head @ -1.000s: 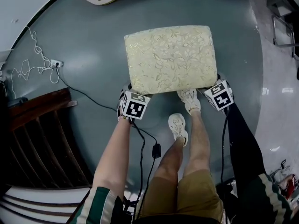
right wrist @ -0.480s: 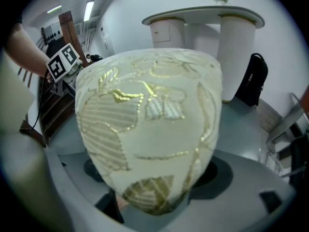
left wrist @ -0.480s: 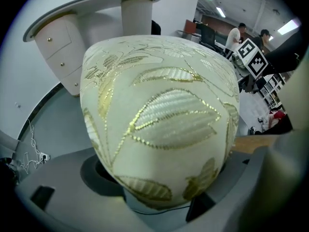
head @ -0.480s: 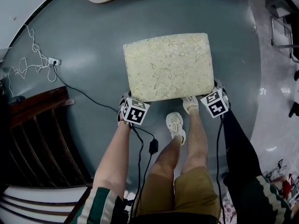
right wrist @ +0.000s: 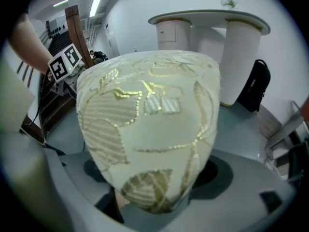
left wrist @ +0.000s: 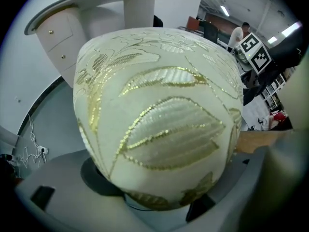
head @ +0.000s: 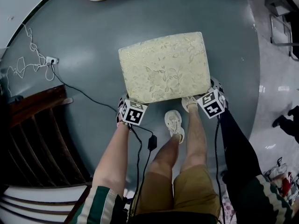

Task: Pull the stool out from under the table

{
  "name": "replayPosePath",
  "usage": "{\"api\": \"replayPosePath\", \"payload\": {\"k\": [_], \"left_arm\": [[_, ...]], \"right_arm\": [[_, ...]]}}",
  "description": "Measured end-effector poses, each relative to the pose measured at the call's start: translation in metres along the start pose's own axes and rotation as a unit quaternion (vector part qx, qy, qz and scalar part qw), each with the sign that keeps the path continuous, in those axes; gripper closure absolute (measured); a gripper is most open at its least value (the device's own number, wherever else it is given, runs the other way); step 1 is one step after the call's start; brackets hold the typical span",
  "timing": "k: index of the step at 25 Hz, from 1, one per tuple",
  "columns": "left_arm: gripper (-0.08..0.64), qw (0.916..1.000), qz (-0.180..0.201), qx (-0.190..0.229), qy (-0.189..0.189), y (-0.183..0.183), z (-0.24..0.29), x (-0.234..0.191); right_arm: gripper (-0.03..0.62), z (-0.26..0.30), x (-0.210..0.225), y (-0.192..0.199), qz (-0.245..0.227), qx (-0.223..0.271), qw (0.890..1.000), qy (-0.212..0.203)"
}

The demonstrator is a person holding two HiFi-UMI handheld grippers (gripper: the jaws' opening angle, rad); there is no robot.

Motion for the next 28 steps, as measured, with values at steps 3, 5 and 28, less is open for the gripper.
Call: {"api": "replayPosePath", "payload": {"k": [3, 5, 28], "left_arm": [[0.158, 1.0000, 0.001, -0.003, 0.000, 0.001, -0.001, 0.001], [0.158, 1.0000, 0.002, 0.001, -0.001, 0.001, 0.000, 0.001], [0.178, 0.9927, -0.021, 0.112, -0.039, -0.064, -0.254, 0.049]], "right_arm": [[0.152, -0.002, -0.001, 0.000, -0.001, -0.002, 1.000, 0.002], [0.152, -0.001, -0.001, 0.000, -0.004, -0.005, 1.000, 0.002], [0.173, -0.255, -0.063, -0.082, 0.077, 0.089, 0.992, 0.043]]}}
Point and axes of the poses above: the fingertips, and each gripper's own axes: z forward along the fingers, x to its right, y out of its underside, the point moved 6 cm from there along -z, backward along the fingers, and after that the axes turned 8 degrees about z, right-handed, at the moved point
